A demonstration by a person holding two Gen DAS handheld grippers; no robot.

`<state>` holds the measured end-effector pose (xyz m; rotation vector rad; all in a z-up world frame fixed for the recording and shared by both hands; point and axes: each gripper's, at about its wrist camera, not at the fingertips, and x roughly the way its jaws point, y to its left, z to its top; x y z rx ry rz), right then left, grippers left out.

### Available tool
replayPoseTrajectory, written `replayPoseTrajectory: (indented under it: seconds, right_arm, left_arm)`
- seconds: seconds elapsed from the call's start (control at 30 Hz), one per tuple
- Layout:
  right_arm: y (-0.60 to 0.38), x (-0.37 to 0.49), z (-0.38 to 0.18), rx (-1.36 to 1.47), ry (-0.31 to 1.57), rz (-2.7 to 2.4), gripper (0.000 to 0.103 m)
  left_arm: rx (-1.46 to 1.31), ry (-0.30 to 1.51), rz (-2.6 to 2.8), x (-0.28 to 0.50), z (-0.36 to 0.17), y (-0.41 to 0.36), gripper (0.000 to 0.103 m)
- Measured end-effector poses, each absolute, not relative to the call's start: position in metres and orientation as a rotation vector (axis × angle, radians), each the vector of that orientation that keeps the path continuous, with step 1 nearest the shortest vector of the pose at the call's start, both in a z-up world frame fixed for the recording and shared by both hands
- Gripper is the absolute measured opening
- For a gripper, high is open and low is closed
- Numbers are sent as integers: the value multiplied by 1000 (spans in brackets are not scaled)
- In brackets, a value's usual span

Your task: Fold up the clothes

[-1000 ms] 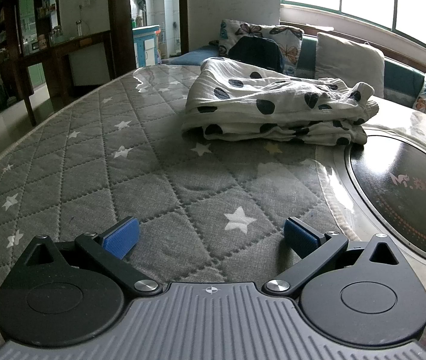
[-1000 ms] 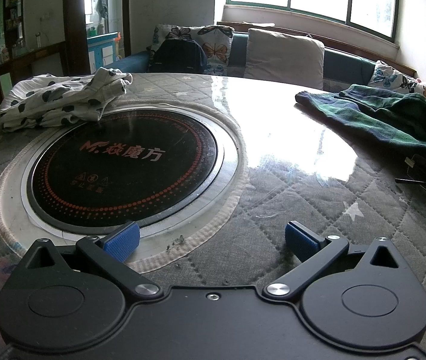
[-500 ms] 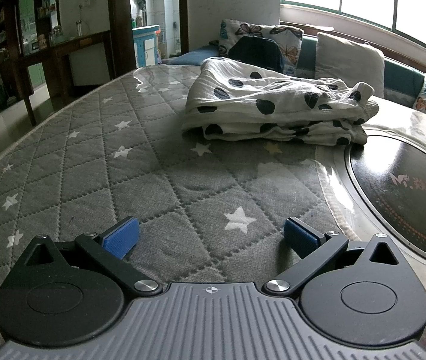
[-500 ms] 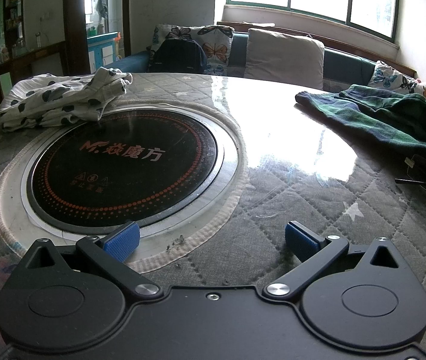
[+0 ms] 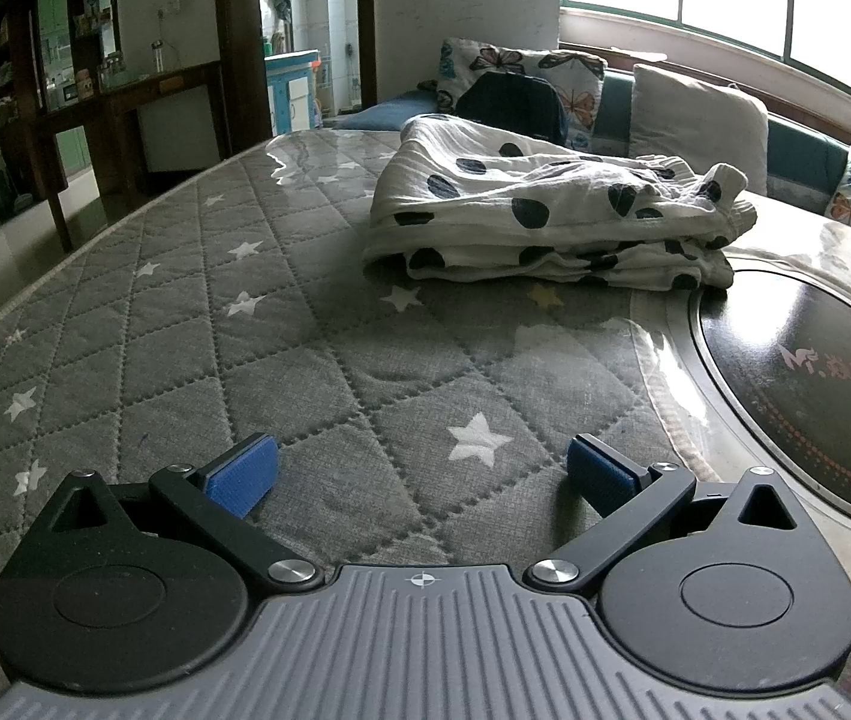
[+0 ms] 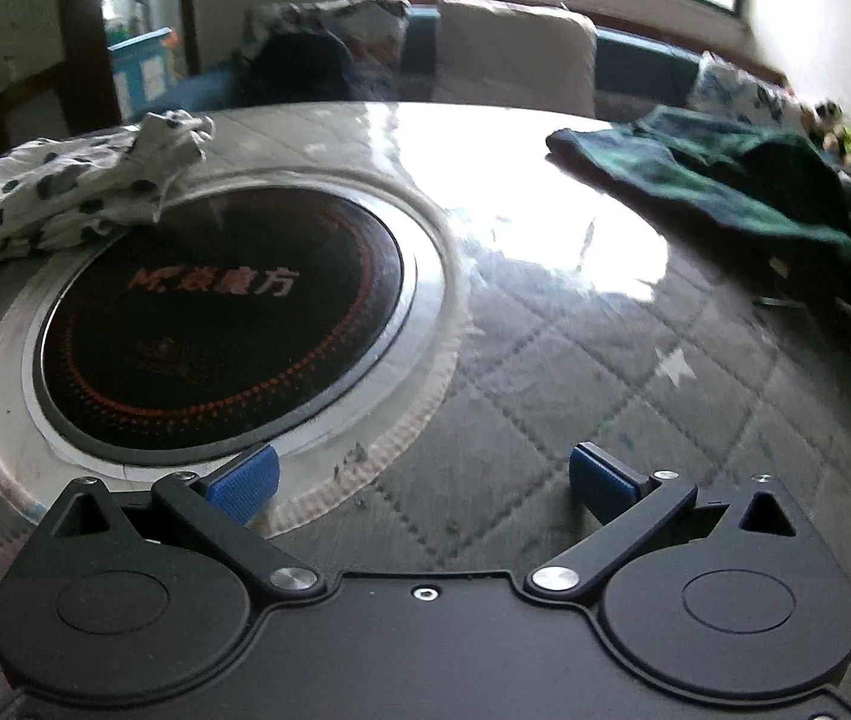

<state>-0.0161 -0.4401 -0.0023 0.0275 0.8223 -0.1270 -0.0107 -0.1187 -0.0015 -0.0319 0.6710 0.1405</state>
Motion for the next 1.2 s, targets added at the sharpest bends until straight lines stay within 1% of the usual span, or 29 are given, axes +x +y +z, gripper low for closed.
replayPoseTrajectory:
  seconds: [0.4, 1.2]
  right_arm:
    - [-432, -15, 0, 55, 876, -169, 103]
    - [-432, -8, 4, 63, 925, -176, 103]
  left_arm:
    - [-32, 671, 141, -11, -2, -119, 103]
    - [-32, 671, 141, -11, -2, -119, 103]
